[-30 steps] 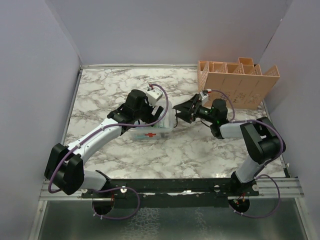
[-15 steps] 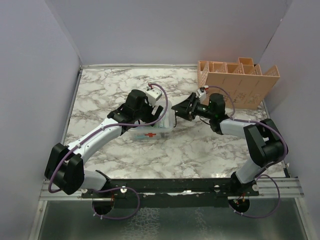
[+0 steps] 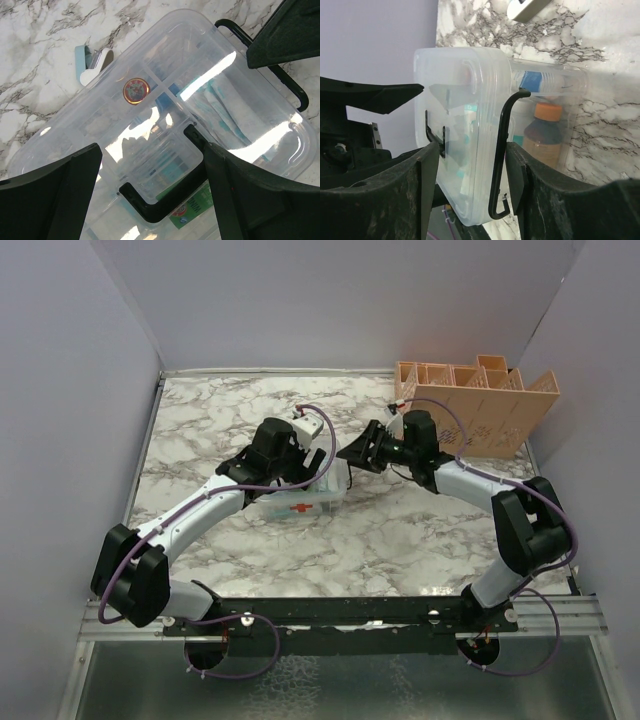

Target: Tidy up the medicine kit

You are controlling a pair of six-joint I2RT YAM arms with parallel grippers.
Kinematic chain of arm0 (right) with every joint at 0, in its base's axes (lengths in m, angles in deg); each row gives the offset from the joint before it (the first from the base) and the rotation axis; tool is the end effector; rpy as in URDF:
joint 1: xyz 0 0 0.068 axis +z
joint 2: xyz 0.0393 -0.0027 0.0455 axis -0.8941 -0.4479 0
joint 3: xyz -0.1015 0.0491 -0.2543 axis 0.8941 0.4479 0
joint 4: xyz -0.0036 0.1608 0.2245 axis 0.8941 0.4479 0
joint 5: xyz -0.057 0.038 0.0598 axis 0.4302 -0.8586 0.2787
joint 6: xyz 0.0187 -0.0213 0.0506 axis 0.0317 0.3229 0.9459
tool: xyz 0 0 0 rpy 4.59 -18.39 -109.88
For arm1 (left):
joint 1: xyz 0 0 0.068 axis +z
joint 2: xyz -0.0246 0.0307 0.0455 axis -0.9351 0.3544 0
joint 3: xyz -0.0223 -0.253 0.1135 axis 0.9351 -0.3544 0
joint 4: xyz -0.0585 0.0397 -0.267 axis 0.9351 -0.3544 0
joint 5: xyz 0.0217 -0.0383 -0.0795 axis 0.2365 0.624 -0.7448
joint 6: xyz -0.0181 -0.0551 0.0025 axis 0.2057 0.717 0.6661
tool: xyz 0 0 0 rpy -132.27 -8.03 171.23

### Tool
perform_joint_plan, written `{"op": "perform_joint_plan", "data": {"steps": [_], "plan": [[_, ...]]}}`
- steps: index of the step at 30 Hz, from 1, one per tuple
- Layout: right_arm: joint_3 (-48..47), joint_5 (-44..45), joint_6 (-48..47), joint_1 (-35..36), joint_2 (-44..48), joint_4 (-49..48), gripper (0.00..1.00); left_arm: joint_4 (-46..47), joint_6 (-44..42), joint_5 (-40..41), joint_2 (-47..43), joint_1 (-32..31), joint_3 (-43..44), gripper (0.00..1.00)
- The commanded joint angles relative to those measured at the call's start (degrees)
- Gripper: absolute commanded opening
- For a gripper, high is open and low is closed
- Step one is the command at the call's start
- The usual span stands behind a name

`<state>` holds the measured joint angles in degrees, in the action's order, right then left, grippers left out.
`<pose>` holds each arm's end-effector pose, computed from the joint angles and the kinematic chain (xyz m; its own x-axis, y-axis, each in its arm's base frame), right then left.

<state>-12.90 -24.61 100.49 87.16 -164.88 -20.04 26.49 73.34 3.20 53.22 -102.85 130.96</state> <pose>0.3303 0.1713 0.2054 -0.8856 0.3574 -0.2967 -0.1149 0.4504 0.8854 0.2703 -0.1800 0.2721 -0.4378 0.3475 -0.8292 0.5789 0.8146 0.0357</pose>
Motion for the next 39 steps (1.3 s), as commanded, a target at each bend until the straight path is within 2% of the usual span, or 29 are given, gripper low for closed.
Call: {"op": "perform_joint_plan", "data": {"steps": [1,12,22,28,32,36,39], "plan": [[-4.2,4.5,-5.3,3.1,2.1,6.9,0.53,-2.3,0.2,1.0,2.1,-0.4,-0.3,0.87],[-12.3,21.0,-15.2,9.6,2.1,22.9,0.39,-2.4,0.8,0.4,2.6,-0.4,-0.6,0.85],[-17.7,32.6,-18.5,14.6,1.4,31.4,0.32,-2.7,1.5,0.7,2.8,-0.4,-0.6,0.84],[-19.7,37.2,-19.3,17.0,1.2,34.4,0.31,-3.1,2.4,1.1,3.0,-0.4,-0.6,0.84],[-20.2,37.5,-19.3,17.8,1.1,35.1,0.27,-3.3,2.9,1.3,3.0,-0.4,-0.4,0.84],[-20.0,37.3,-19.2,17.9,1.9,34.7,0.28,-3.9,3.1,1.5,2.9,-0.4,0.5,0.84],[-21.4,38.9,-19.1,17.9,2.7,35.2,0.37,-5.8,4.0,3.2,2.5,-0.4,4.0,0.86]]}}
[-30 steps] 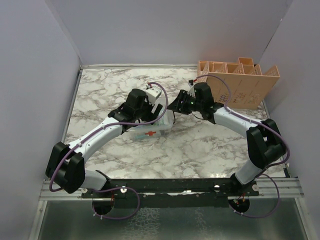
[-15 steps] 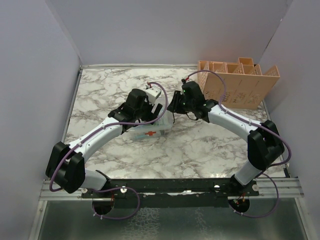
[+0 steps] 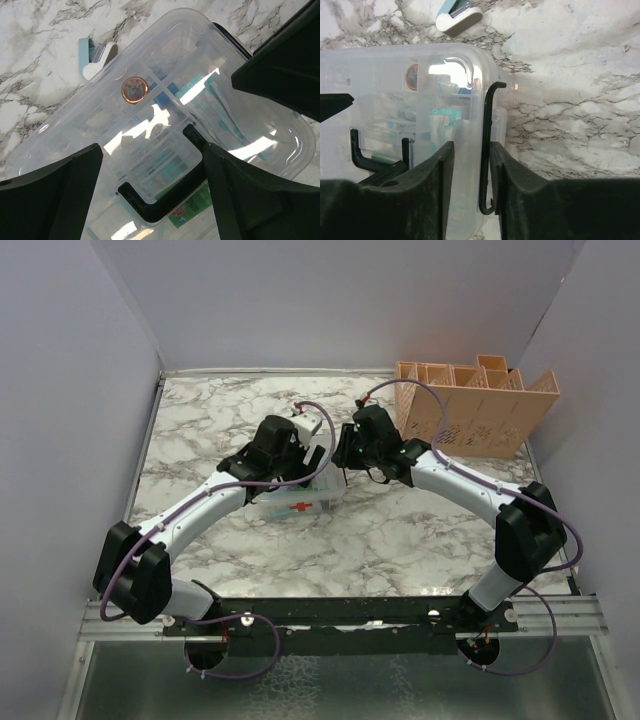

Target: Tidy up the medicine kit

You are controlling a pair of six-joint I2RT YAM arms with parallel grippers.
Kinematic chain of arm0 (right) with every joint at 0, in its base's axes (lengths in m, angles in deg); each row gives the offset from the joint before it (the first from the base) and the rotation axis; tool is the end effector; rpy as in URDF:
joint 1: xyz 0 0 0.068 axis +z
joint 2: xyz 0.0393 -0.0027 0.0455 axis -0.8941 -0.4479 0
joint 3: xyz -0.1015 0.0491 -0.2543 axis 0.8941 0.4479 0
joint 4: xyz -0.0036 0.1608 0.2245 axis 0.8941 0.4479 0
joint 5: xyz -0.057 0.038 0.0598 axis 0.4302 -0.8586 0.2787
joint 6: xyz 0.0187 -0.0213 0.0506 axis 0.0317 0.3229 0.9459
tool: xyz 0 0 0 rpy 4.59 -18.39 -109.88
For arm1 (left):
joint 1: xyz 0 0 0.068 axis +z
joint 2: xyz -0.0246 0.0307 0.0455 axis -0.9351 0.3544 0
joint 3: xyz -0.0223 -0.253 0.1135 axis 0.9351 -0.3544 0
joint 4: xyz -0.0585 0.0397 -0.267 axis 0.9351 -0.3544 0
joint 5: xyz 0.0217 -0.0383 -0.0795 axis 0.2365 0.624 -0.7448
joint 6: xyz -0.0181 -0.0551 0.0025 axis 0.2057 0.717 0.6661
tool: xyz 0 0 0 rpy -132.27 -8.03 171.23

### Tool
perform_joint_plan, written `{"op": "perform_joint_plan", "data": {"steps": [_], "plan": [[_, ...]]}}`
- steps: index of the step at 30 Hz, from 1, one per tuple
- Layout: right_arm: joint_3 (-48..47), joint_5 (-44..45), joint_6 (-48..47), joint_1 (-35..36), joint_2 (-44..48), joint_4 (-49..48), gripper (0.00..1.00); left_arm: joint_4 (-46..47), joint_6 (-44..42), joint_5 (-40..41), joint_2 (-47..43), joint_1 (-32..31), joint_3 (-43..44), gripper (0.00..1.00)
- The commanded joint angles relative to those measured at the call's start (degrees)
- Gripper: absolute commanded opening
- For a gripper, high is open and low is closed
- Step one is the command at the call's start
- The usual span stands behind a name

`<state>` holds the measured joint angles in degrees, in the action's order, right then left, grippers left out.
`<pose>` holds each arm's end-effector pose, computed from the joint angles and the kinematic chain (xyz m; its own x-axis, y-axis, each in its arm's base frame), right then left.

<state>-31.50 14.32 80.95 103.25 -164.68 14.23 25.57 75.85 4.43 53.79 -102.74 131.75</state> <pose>0.3007 0.2469 0.2587 -0.7611 0.1395 -0.6335 -0.1758 0.8957 0.4084 0.2728 -0.1798 0.2724 -0.4718 0.3162 -0.8230 0.5428 0.8398 0.0115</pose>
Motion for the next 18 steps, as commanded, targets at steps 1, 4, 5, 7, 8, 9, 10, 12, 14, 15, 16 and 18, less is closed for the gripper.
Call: {"op": "perform_joint_plan", "data": {"steps": [1,4,5,7,8,9,10,12,14,15,16,18], "plan": [[-3.8,0.7,0.2,1.8,2.6,1.5,0.42,-5.6,1.6,2.7,1.9,-0.5,5.0,0.88],[-7.0,1.7,-0.6,1.8,2.6,3.7,0.55,-6.7,2.8,6.3,1.1,-0.4,9.7,0.94],[-8.0,1.7,-0.9,1.8,2.4,4.4,0.59,-6.6,3.4,7.6,0.7,-0.4,10.9,0.96],[-9.9,1.6,-1.3,1.8,2.0,5.7,0.63,-6.6,4.9,10.5,0.0,0.1,13.1,0.97],[-10.7,1.2,-1.7,1.8,1.8,6.3,0.65,-6.8,5.8,11.8,-0.4,0.5,14.0,0.97],[-11.2,1.0,-2.1,1.8,1.7,6.6,0.66,-6.8,6.9,12.9,-0.8,1.0,14.7,0.98],[-11.5,1.0,-2.5,1.8,1.5,6.9,0.67,-6.8,8.3,13.7,-1.3,2.1,15.1,0.98],[-12.2,0.6,-3.2,1.8,1.2,7.1,0.68,-7.9,12.3,13.0,-2.0,5.5,15.9,0.99],[-13.0,-1.0,-4.5,1.8,1.0,6.7,0.69,-10.2,17.3,9.4,-2.4,10.8,16.3,0.99],[-13.7,-2.0,-5.3,1.8,0.7,6.7,0.69,-11.1,19.5,7.3,-2.8,13.8,16.0,0.99],[-14.4,-3.5,-6.3,1.8,0.4,6.5,0.69,-11.5,21.8,5.4,-3.4,16.6,14.7,0.99],[-16.3,-6.2,-7.7,1.8,-0.5,6.8,0.69,-11.2,24.2,0.7,-4.8,21.6,12.3,0.99]]}}
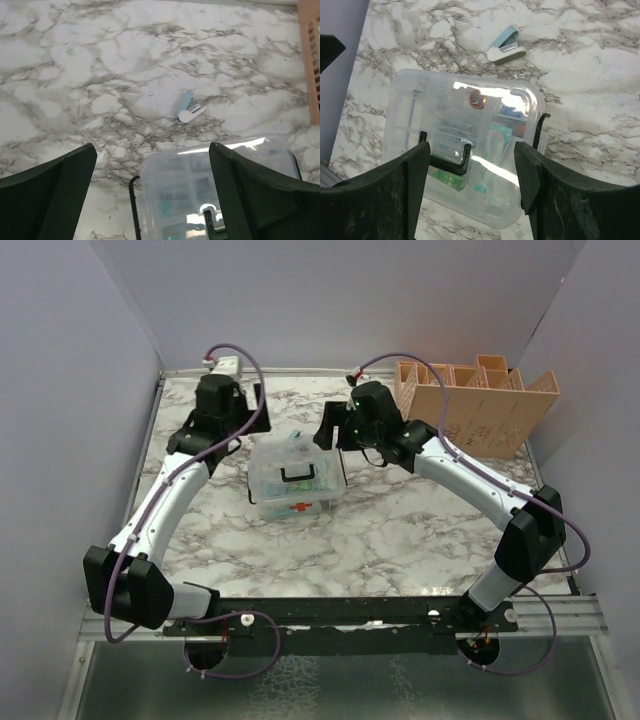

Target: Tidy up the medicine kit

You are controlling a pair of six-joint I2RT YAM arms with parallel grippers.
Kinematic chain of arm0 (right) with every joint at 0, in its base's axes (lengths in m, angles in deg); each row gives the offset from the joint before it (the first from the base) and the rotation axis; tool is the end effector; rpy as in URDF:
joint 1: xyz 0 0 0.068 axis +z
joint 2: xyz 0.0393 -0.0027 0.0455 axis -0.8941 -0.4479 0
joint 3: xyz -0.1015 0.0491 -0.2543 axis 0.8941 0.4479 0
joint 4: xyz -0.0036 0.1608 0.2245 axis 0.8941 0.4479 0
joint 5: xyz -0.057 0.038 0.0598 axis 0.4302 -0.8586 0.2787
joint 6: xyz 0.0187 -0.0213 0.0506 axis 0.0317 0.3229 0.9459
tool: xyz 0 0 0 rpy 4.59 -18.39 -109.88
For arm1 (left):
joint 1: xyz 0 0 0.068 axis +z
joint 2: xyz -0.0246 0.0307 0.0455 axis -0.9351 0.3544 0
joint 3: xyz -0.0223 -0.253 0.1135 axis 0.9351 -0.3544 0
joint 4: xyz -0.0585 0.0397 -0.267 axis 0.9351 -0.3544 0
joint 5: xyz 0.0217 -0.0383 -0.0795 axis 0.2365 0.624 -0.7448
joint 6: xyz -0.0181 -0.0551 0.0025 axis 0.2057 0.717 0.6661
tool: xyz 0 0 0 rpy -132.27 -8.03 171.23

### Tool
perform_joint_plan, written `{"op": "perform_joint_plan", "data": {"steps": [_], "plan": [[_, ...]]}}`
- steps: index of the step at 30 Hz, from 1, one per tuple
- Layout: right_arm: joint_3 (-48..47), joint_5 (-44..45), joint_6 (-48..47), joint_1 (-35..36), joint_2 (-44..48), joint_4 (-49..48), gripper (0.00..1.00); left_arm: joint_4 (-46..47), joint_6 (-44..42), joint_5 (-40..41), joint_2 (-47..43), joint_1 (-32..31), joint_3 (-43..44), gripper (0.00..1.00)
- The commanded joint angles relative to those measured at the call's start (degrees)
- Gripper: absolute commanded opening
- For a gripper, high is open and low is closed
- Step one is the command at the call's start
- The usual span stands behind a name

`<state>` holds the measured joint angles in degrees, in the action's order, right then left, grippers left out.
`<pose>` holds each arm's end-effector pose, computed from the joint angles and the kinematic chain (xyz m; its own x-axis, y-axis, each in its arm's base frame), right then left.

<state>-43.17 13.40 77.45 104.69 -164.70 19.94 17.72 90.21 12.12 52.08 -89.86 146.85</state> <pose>0.3028 0.2627 0.3222 -0.7033 0.1082 -0.7026 -0.2837 0.8635 0.4170 0.3089 -0.1096 0.3648 -0.4472 -0.0904 -0.8899 0.1164 0.9805 -0.1581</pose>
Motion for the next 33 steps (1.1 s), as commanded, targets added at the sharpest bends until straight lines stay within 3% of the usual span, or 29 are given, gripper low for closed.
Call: {"op": "perform_joint_plan", "data": {"steps": [1,10,15,23,33], "plan": [[-5.5,-6.5,-4.9,0.4,-1.1,1.2,0.69,-2.9,10.8,-9.4,-3.7,10.9,-4.8,0.99],[-18.3,-0.6,-14.2,7.1,-11.8,9.3,0.74,-1.8,17.8,-24.2,-7.4,25.2,-16.5,0.99],[-23.4,2.1,-17.6,11.0,-16.8,11.3,0.78,3.7,21.9,-35.0,-9.2,29.8,-24.0,0.99],[-31.4,9.6,-26.1,16.4,-24.9,15.3,0.79,19.4,38.1,-41.8,-9.4,32.5,-35.9,0.99],[-30.2,10.4,-28.1,17.5,-28.6,19.2,0.78,35.1,55.3,-43.5,-9.5,32.5,-46.6,0.99]]}}
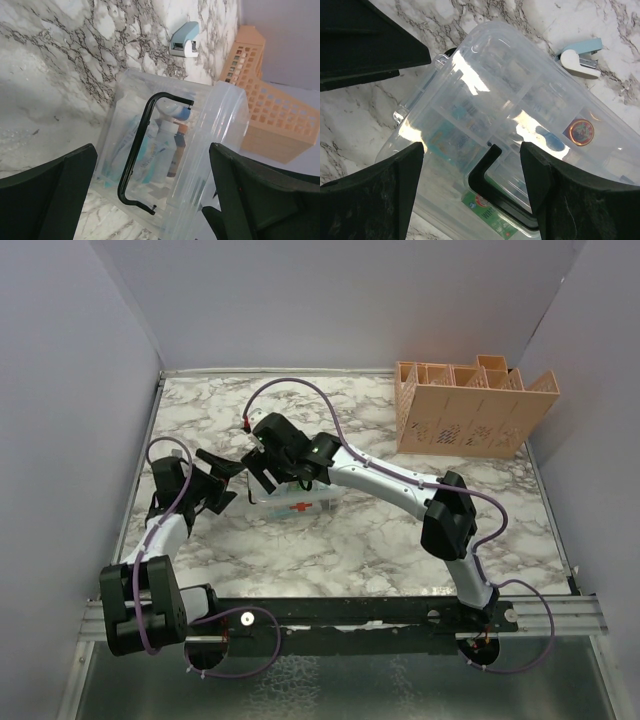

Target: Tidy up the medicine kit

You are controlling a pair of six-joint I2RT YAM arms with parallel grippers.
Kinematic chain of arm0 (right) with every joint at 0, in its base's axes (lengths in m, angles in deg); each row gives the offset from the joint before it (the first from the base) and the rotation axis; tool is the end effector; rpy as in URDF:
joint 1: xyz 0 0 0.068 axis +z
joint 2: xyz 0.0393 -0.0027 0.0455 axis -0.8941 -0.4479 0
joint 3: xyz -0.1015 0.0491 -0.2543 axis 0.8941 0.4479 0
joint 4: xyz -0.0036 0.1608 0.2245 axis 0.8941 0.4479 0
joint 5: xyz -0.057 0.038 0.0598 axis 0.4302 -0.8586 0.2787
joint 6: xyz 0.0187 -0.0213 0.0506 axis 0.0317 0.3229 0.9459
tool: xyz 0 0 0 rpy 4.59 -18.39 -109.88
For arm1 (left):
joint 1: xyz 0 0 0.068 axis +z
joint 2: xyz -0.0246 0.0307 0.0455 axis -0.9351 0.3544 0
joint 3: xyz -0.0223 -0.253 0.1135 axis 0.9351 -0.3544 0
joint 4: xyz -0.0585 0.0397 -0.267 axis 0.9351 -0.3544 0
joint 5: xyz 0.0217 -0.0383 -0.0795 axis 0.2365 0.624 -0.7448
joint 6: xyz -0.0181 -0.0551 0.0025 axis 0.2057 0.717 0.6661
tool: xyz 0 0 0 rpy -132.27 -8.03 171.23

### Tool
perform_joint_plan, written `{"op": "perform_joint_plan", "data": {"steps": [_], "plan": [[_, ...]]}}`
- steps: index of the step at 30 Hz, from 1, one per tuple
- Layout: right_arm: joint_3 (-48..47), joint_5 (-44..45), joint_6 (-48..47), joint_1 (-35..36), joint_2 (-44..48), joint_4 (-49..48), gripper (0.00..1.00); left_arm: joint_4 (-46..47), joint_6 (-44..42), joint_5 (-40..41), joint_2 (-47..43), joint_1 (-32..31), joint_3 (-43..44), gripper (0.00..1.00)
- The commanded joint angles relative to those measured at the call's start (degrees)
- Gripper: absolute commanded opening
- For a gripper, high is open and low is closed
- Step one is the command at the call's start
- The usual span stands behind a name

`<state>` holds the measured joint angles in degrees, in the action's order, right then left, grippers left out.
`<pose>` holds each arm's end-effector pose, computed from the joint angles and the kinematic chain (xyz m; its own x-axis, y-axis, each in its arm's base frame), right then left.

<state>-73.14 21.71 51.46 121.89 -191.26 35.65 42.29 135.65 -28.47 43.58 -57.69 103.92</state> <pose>0.2691 0.4230 0.2832 -0.4775 -0.5465 -0.6879 -0.7092 0.7020 -0.0654 0.2495 0.0285 0.1829 -0.5060 -0.8500 -0.1462 -0.3629 0.3636 -0.8580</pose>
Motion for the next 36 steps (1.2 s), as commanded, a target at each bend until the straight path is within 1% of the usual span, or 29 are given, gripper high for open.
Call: {"op": "perform_joint_plan", "data": {"steps": [1,9,13,17,24,27,29,32,36], "plan": [[-0.1,1.9,-2.1,0.3,-2.3,4.1,0.78,12.9,11.7,-2.7,-1.6,0.3,-5.2,0.99],[1.6,-0.2,-1.2,0.2,-2.7,4.7,0.75,16.5,17.7,-2.3,-2.7,0.4,-9.3,0.99],[1.7,-0.5,-0.8,0.3,-2.5,4.6,0.75,18.7,25.4,-2.4,-3.1,0.3,-12.0,0.99],[2.2,-0.6,-0.4,0.3,-2.1,4.2,0.75,20.1,34.8,-2.1,-3.7,0.3,-14.7,0.99],[2.9,-0.4,0.3,0.3,-1.7,4.1,0.74,21.0,44.2,-4.8,-3.6,0.3,-14.3,0.99],[3.1,-0.2,0.6,0.3,-1.4,4.0,0.74,23.7,49.2,-6.4,-4.2,0.2,-15.5,0.99],[3.3,-0.1,0.9,0.3,-1.4,3.8,0.74,24.7,50.9,-6.9,-5.0,0.3,-15.9,0.99],[3.5,-0.1,1.3,0.3,-1.4,3.9,0.74,25.0,50.7,-6.9,-5.7,0.3,-15.8,0.99],[3.8,-0.1,1.7,0.3,-1.1,3.8,0.73,25.0,47.8,-6.1,-6.6,0.3,-15.3,0.99]]}}
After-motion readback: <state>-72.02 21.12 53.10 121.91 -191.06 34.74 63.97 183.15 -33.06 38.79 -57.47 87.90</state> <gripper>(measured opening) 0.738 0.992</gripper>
